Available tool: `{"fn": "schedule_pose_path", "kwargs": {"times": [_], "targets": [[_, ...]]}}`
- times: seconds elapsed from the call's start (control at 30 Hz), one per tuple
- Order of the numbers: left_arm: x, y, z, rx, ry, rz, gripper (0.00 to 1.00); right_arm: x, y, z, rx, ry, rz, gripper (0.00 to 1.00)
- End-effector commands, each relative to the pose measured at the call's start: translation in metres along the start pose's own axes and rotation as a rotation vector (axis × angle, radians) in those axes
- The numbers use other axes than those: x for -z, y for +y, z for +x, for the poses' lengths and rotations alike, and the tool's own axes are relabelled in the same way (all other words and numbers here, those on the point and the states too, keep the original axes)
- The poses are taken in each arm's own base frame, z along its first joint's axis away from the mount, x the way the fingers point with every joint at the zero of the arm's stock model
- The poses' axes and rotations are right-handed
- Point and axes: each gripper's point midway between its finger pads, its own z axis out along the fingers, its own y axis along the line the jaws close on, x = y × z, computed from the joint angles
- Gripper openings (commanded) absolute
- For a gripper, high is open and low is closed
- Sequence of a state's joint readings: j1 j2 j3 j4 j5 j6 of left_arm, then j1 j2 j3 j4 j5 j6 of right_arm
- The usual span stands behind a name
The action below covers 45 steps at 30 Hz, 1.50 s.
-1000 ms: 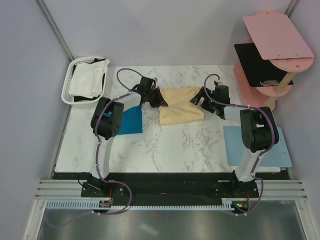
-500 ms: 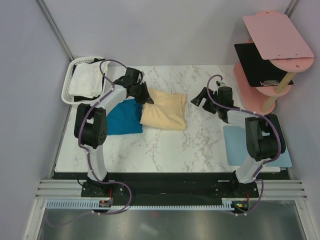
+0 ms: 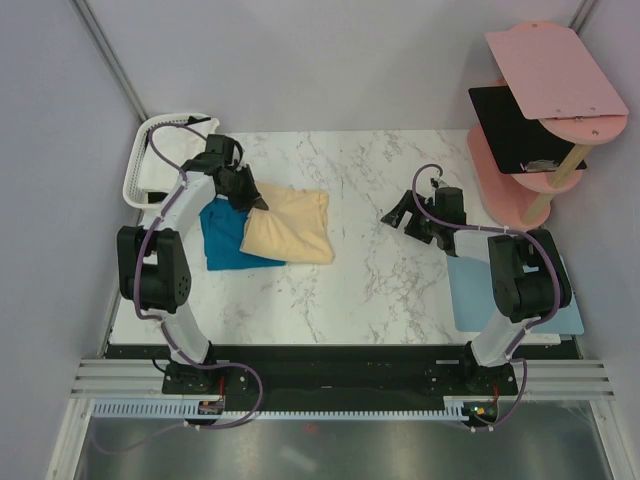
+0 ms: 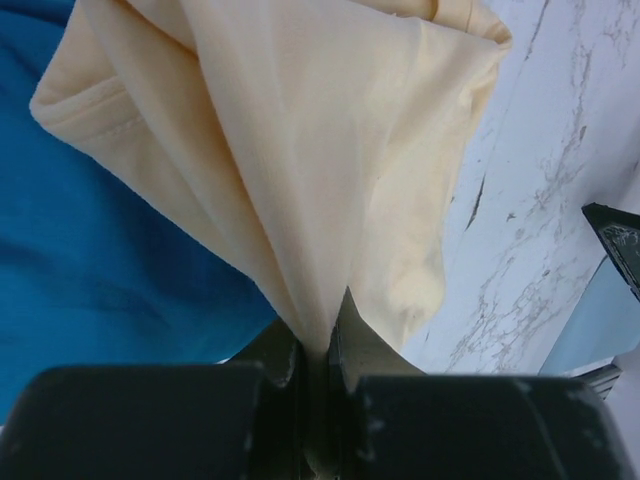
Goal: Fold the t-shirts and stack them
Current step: Neatly place the folded tshirt to the corner
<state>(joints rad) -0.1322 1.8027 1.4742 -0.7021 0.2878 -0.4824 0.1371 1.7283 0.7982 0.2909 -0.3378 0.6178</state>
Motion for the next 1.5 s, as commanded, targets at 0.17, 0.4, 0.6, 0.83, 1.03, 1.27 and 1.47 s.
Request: {"fn": "schedule_pose_path", "kwargs": {"times": [0.17,0.4,0.6,0.83,1.03,1.27,1.47], "targets": [[0.039,0.041,-0.016,-0.012,-0.073,-0.094,0.02,0.006,0.014,-0.010,0.021,-0.042,-0.065,0.98],[0.043,0.065,-0.017,0.014,-0.069,-0.171,0.02,0.006,0.013,-0.004,0.014,-0.031,-0.073,0.98],[0.055,0.100,-0.027,0.098,-0.099,-0.220,0.02,0.005,0.012,0.002,0.010,-0.022,-0.081,0.98],[0.058,0.122,-0.033,0.141,-0.094,-0.220,0.02,0.002,0.008,0.011,0.001,-0.004,-0.081,0.98],[0.062,0.077,-0.037,0.089,-0.086,0.031,0.02,-0.001,0.007,0.017,-0.007,0.007,-0.083,0.98],[0.097,0.039,-0.051,0.050,-0.160,0.165,0.02,-0.004,0.006,0.025,-0.012,0.028,-0.082,0.98],[0.114,0.035,-0.057,0.038,-0.206,0.172,0.02,-0.006,0.005,0.032,-0.011,0.041,-0.082,0.98]]}}
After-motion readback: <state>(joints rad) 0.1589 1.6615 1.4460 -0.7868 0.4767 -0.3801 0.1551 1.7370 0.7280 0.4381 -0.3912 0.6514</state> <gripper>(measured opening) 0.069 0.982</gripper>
